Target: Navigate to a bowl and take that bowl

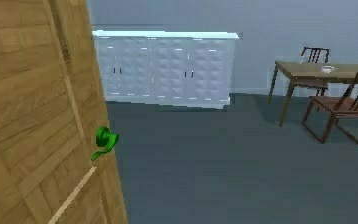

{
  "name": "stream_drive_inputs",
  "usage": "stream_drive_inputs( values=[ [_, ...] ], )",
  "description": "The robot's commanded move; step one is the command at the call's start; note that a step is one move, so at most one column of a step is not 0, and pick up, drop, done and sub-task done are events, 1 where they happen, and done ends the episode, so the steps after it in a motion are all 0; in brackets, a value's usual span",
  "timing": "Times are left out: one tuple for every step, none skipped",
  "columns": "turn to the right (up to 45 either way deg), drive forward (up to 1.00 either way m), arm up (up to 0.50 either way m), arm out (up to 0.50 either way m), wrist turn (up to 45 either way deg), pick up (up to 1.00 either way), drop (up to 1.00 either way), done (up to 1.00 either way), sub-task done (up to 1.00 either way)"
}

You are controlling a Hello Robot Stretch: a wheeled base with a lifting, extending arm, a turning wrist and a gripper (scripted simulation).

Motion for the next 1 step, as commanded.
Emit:
stream_drive_inputs(
  values=[
    [33.0,0.00,0.00,0.00,0.0,0.00,0.00,0.00,0.00]
  ],
)
